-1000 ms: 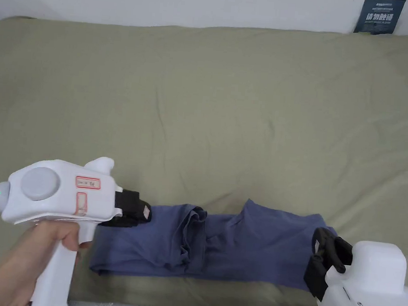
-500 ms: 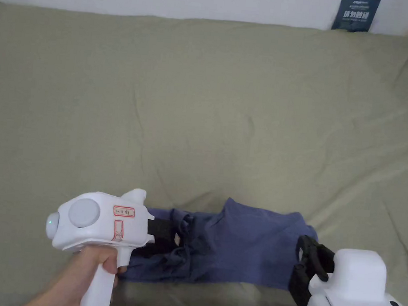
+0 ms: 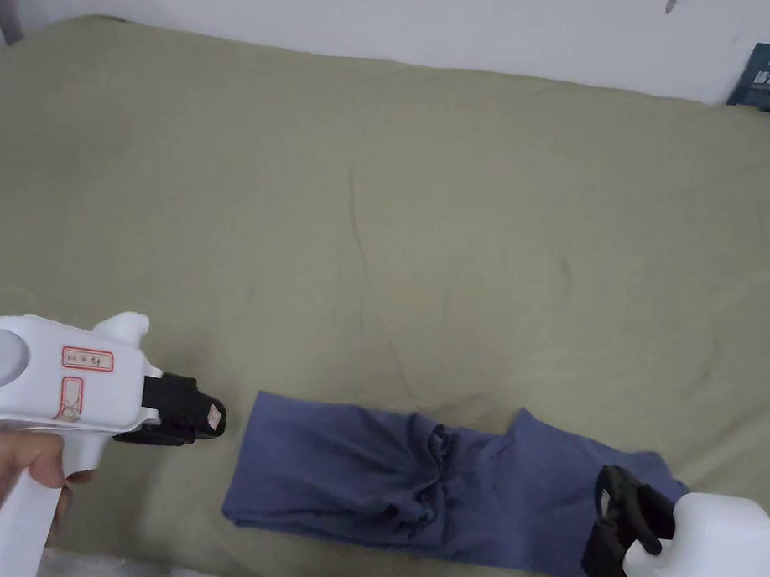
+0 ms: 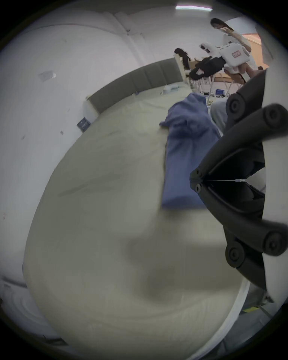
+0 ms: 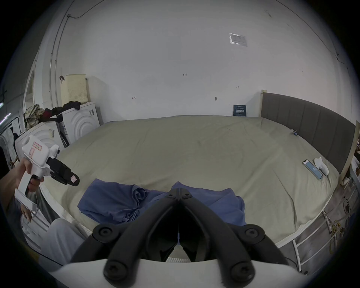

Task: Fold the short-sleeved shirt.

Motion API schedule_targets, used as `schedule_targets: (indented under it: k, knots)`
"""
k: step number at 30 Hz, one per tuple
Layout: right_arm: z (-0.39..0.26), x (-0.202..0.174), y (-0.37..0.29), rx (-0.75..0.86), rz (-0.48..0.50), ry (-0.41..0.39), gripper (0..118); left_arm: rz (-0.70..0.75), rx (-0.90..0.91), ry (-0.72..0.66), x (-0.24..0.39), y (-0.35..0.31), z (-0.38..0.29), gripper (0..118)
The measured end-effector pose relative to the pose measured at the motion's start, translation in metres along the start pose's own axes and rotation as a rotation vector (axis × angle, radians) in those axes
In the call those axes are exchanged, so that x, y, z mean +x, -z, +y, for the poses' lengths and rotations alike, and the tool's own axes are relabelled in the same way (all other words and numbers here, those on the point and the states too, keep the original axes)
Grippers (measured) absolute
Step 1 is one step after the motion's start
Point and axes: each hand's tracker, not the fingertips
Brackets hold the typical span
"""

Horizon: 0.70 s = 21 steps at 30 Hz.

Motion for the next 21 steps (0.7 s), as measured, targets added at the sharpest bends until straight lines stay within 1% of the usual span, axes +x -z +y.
schedule_targets:
  k: [1,2,3,4,5,6,8,9,11,12,13,14,15,16,17,18,19,20,21]
  knots:
    - [-0.001,-0.001,0.0,-0.003,0.001,-0.001,2,-0.059,-0.018,-0.012,-0.003,0.007,-0.001,14]
    - [-0.001,-0.002,0.001,-0.008,0.0,-0.004,2,-0.11,-0.044,-0.04,-0.005,0.014,-0.001,46]
    - [-0.001,-0.003,0.001,-0.015,-0.002,-0.01,2,-0.149,-0.091,-0.047,-0.005,0.025,-0.001,93]
    - [-0.001,-0.003,0.001,-0.02,-0.003,-0.02,2,-0.172,-0.142,-0.048,-0.005,0.037,-0.003,118]
    - [-0.001,-0.003,0.001,-0.019,-0.007,-0.025,2,-0.202,-0.057,-0.03,-0.001,0.045,-0.001,115]
    - [-0.001,-0.003,0.001,-0.019,-0.009,-0.028,2,-0.207,-0.109,-0.057,-0.001,0.055,-0.003,115]
    - [0.0,-0.002,0.002,-0.023,-0.014,-0.025,2,-0.242,-0.112,-0.081,0.002,0.067,0.0,115]
    - [0.001,-0.001,0.002,-0.022,-0.016,-0.02,2,-0.291,-0.082,-0.093,-0.003,0.064,0.001,115]
    - [0.001,0.0,0.005,-0.027,-0.018,-0.018,2,-0.378,-0.095,-0.117,-0.001,0.072,0.007,113]
    - [0.001,0.001,0.005,-0.027,-0.019,-0.017,2,-0.413,-0.111,-0.149,0.0,0.081,0.007,111]
    - [0.001,0.002,0.006,-0.025,-0.018,-0.016,2,-0.444,-0.136,-0.181,-0.008,0.087,0.004,106]
    - [0.001,0.002,0.006,-0.024,-0.018,-0.014,2,-0.452,-0.134,-0.172,-0.007,0.094,0.001,100]
    - [0.001,0.002,0.007,-0.021,-0.018,-0.01,2,-0.44,-0.121,-0.142,-0.004,0.097,-0.002,87]
    - [0.002,0.003,0.007,-0.015,-0.021,-0.004,2,-0.424,-0.109,-0.14,0.001,0.096,-0.001,52]
    - [0.002,0.003,0.007,-0.012,-0.022,0.0,2,-0.406,-0.111,-0.147,-0.002,0.095,-0.002,13]
    - [0.002,0.003,0.007,-0.01,-0.022,0.004,2,-0.337,-0.134,-0.162,-0.002,0.099,-0.004,13]
    - [0.002,0.004,0.007,-0.008,-0.023,0.006,2,-0.293,-0.134,-0.13,0.0,0.102,-0.009,13]
    - [0.002,0.004,0.007,-0.008,-0.021,0.007,2,-0.297,-0.106,-0.081,-0.003,0.099,-0.009,13]
    - [0.003,0.005,0.007,-0.008,-0.019,0.004,2,-0.313,-0.099,-0.108,-0.007,0.093,-0.007,13]
